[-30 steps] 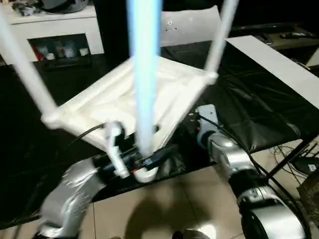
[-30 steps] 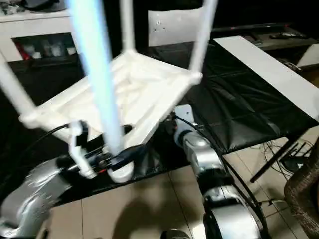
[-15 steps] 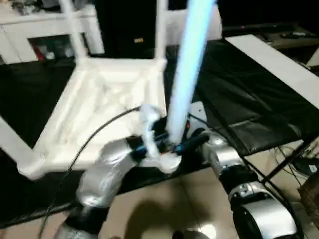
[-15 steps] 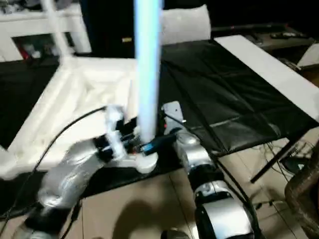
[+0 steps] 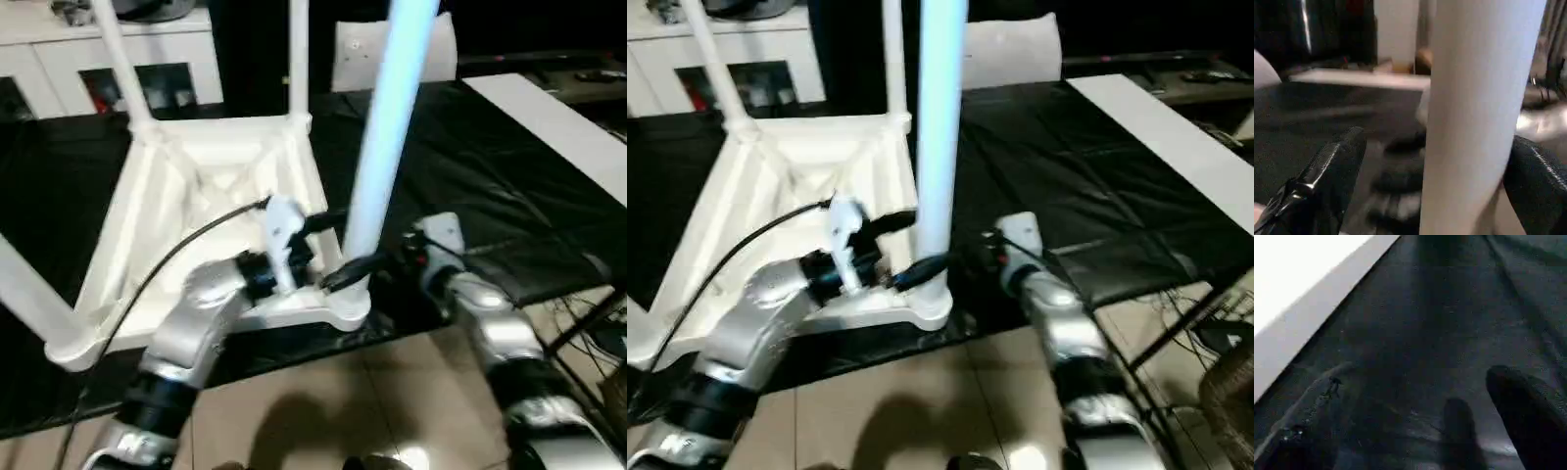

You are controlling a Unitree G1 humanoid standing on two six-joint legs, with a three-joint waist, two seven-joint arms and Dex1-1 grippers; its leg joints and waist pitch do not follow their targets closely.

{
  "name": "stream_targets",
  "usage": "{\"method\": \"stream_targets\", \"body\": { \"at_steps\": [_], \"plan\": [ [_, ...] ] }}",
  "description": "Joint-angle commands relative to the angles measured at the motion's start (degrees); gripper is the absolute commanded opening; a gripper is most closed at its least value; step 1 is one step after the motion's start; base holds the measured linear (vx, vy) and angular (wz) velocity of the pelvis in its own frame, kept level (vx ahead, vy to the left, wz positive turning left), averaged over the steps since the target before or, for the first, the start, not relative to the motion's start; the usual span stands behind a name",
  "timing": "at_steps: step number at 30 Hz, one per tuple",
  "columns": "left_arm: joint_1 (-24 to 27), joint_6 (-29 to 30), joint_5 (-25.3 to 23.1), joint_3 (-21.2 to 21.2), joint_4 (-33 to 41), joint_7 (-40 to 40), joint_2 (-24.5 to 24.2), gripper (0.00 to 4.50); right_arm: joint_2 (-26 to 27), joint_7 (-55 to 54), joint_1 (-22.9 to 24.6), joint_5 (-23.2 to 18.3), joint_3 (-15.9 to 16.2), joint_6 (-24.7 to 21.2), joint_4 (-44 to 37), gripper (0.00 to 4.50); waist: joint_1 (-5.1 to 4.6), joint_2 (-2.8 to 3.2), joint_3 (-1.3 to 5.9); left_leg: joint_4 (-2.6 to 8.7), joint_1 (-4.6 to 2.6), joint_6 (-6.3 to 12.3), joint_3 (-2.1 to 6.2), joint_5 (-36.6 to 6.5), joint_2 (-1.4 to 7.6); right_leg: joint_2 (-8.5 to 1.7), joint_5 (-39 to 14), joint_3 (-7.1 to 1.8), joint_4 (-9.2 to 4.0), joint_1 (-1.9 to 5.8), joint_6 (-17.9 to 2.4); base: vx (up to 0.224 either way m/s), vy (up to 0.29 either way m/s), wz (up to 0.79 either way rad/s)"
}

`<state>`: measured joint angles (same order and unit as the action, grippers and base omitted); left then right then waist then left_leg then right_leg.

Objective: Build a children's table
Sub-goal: Rotate table base, then rotate leg to tighten

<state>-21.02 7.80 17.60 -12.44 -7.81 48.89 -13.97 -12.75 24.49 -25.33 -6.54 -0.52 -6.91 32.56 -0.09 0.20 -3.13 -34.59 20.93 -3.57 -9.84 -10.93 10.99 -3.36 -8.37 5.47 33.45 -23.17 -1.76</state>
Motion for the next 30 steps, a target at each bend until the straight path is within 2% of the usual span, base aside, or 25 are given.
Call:
{"method": "stream_targets", "body": {
  "at_steps": [1,2,3,5,6,9,10,13,15,16,19,21,22,23,24,26,28,30],
  "plan": [
    [0.85,0.98,-1.41,-0.65,-0.76,3.22,-3.14,4.18,-1.84,2.81,1.96,-1.63,-0.17,-2.18,-7.39,4.50,0.32,-0.13,3.78,3.88,-0.19,2.70,0.55,-12.89,1.91,-4.36,-22.88,-2.95,-4.43,3.44,-7.16,0.000,0.000,0.00],
    [1.00,1.04,-2.16,-1.29,-1.37,5.08,-5.20,4.10,-3.54,5.32,4.15,-2.79,0.16,-3.57,-12.07,4.50,0.45,0.03,3.73,3.83,-0.54,2.70,0.48,-13.65,1.78,-4.13,-25.00,-2.95,-4.87,3.15,-6.04,0.000,0.000,0.00],
    [1.02,1.01,-2.45,-1.58,-1.59,5.84,-5.93,4.05,-4.25,6.59,5.01,-3.34,0.38,-4.16,-13.92,4.50,0.52,-0.09,3.71,3.85,-0.63,2.78,0.52,-14.00,1.79,-4.21,-26.20,-2.98,-4.88,3.06,-5.37,0.000,0.000,0.00],
    [0.81,1.41,-3.05,-2.42,-2.22,7.78,-7.64,3.75,-6.38,9.59,7.41,-4.75,1.37,-5.50,-18.82,4.50,0.66,0.21,3.52,3.96,-0.92,2.57,0.57,-15.05,1.70,-4.09,-27.87,-2.82,-5.26,2.80,-4.88,0.000,0.000,0.00],
    [0.35,1.52,-3.75,-3.07,-3.05,8.84,-8.63,3.66,-8.30,12.18,9.24,-6.12,2.21,-8.09,-22.65,4.50,0.72,0.17,3.47,4.19,-0.87,2.56,0.73,-15.68,1.90,-4.00,-27.82,-2.83,-5.30,2.90,-4.57,0.000,0.000,0.00],
    [-0.07,1.30,-4.32,-3.55,-3.73,9.49,-9.16,3.56,-9.80,14.25,10.49,-6.77,2.89,-9.86,-25.14,4.50,0.84,0.26,3.59,4.21,-1.03,2.41,0.83,-16.08,2.01,-4.22,-26.80,-2.77,-5.21,2.87,-5.73,0.000,0.000,0.00],
    [-1.42,0.14,-6.18,-4.55,-6.04,9.99,-9.77,3.30,-13.19,19.40,13.27,-7.99,4.41,-10.22,-29.51,4.50,1.02,0.28,3.58,4.11,-1.10,2.56,0.75,-16.25,1.93,-4.15,-27.12,-2.77,-5.42,2.87,-5.25,0.000,0.000,0.00],
    [-3.24,0.24,-7.89,-5.73,-8.28,10.79,-10.60,3.18,-16.60,23.84,17.08,-10.16,4.76,-12.40,-35.62,4.50,1.83,0.01,3.54,4.14,-0.91,3.33,0.71,-15.47,1.84,-4.32,-28.18,-2.88,-5.64,3.09,-3.77,0.000,0.000,0.00],
    [-4.10,0.80,-8.47,-6.41,-9.10,11.94,-11.18,3.10,-18.14,25.38,19.02,-11.59,4.80,-14.15,-39.00,4.50,1.95,-0.16,3.49,4.12,-0.73,3.38,0.71,-14.75,1.68,-4.32,-29.19,-2.72,-5.84,3.13,-3.43,0.000,0.000,0.00],
    [-4.71,1.25,-8.87,-7.06,-9.57,12.97,-11.56,2.97,-19.03,26.28,20.17,-12.47,4.81,-14.92,-40.68,4.50,2.10,0.00,3.47,4.08,-0.97,3.36,0.70,-14.97,1.78,-4.41,-30.04,-2.74,-5.97,2.82,-3.30,0.000,0.000,0.00],
    [-5.31,2.55,-8.82,-7.47,-9.54,14.15,-11.64,2.74,-19.91,26.89,21.23,-12.63,4.83,-15.69,-42.10,4.50,1.99,-0.20,3.45,4.08,-0.80,3.09,0.80,-15.03,1.74,-4.46,-31.08,-2.51,-6.10,2.88,-3.15,0.000,0.000,0.00],
    [-6.10,4.71,-8.93,-8.12,-9.26,14.66,-11.64,2.64,-21.03,27.40,21.97,-12.32,5.32,-16.04,-42.99,4.50,2.14,-0.12,3.45,3.94,-0.96,2.99,0.77,-15.06,1.67,-4.47,-31.76,-2.47,-6.18,2.77,-3.05,0.000,0.000,0.00],
    [-6.32,4.61,-9.27,-8.41,-9.30,14.89,-11.75,2.39,-21.29,27.62,22.10,-12.36,5.47,-16.13,-43.33,4.50,2.07,-0.12,3.40,3.93,-0.89,3.04,0.81,-15.17,1.63,-4.49,-32.29,-2.39,-6.30,2.76,-2.96,0.000,0.000,0.00],
    [-6.48,4.74,-9.52,-8.63,-9.11,14.96,-11.82,2.39,-21.41,27.68,22.20,-12.35,5.54,-16.15,-43.55,4.50,2.12,0.21,3.39,3.90,-0.98,2.99,0.82,-15.37,1.61,-4.46,-32.46,-2.36,-6.36,2.68,-2.89,0.000,0.000,0.00],
    [-6.67,5.00,-9.81,-8.77,-9.02,14.99,-11.86,2.33,-21.50,27.47,22.30,-12.16,5.51,-16.45,-43.95,4.50,2.00,-0.01,3.40,3.92,-0.90,2.95,0.84,-15.53,1.60,-4.37,-32.45,-2.28,-6.43,2.71,-2.69,0.000,0.000,0.00],
    [-6.95,5.43,-10.68,-9.29,-8.78,14.94,-12.19,2.28,-21.70,27.34,22.31,-11.88,5.58,-16.83,-44.25,4.50,2.00,0.05,3.44,3.93,-0.86,2.96,0.89,-15.64,1.59,-4.34,-32.22,-2.25,-6.43,2.77,-2.56,0.000,0.000,0.00],
    [-7.23,6.69,-12.48,-10.37,-8.16,15.12,-13.01,1.95,-21.83,26.98,22.36,-11.55,5.74,-17.29,-44.70,4.50,1.95,0.05,3.50,3.91,-0.84,3.01,0.92,-15.34,1.58,-4.37,-31.76,-2.24,-6.33,2.80,-2.64,0.000,0.000,0.00],
    [-7.19,7.35,-13.18,-10.56,-7.88,14.60,-13.24,1.84,-21.78,26.79,22.34,-11.56,5.91,-17.46,-44.83,4.50,1.91,0.09,3.47,3.89,-0.92,3.01,0.89,-15.33,1.63,-4.38,-31.68,-2.24,-6.33,2.72,-2.73,0.000,0.000,0.00]
  ]
}}
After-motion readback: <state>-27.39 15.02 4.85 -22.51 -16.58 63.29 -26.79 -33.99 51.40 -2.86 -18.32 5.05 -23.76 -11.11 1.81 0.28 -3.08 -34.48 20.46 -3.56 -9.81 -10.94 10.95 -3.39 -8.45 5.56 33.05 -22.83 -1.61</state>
